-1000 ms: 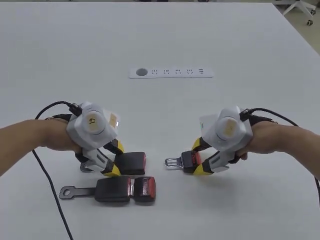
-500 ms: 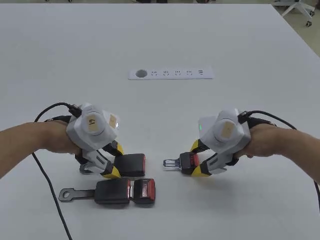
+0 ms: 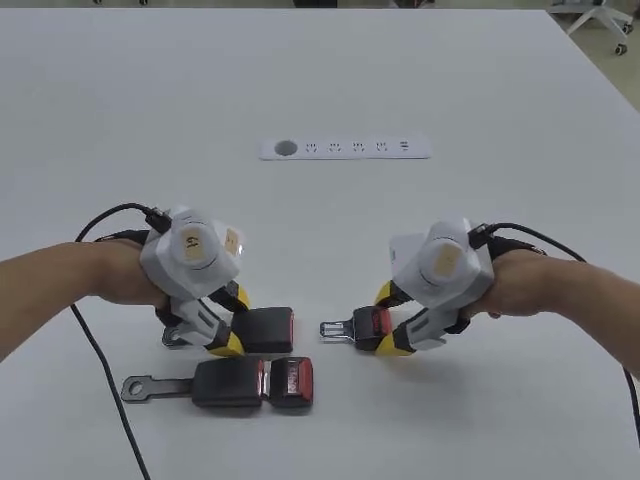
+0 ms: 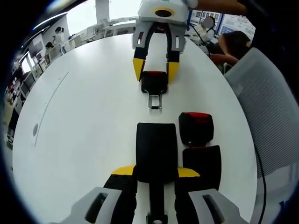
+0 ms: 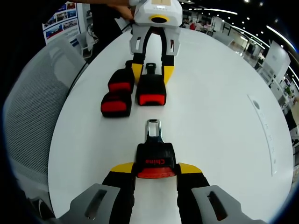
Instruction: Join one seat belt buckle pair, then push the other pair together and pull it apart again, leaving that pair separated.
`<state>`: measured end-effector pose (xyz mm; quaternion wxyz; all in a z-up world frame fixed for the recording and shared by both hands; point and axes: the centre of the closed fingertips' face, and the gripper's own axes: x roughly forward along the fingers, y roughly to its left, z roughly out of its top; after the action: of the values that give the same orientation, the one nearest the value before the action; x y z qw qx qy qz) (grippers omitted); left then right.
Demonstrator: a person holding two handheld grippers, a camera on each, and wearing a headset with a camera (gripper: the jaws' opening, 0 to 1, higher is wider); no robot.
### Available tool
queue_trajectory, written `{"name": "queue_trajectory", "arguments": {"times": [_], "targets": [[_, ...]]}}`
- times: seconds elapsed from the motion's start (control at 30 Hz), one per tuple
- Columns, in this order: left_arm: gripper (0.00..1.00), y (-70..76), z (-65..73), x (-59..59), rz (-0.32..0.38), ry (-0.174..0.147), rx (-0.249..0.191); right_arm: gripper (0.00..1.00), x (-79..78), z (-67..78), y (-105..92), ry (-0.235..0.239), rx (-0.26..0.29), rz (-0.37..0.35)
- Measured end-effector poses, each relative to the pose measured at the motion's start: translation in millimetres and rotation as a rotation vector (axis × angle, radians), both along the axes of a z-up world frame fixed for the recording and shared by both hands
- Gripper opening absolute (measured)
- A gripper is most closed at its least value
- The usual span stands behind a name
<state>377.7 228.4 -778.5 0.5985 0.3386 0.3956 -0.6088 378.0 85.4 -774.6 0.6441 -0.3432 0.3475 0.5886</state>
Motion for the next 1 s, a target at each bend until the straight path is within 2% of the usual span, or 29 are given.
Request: {"name": "queue_trajectory", "arguments": {"times": [1.0], "targets": [[0.31,0.1,-0.1,-0.8,0.016,0.009,0.011,0.31,-0.3,1.7,35.2,-0.004,0.024,0.017]]}}
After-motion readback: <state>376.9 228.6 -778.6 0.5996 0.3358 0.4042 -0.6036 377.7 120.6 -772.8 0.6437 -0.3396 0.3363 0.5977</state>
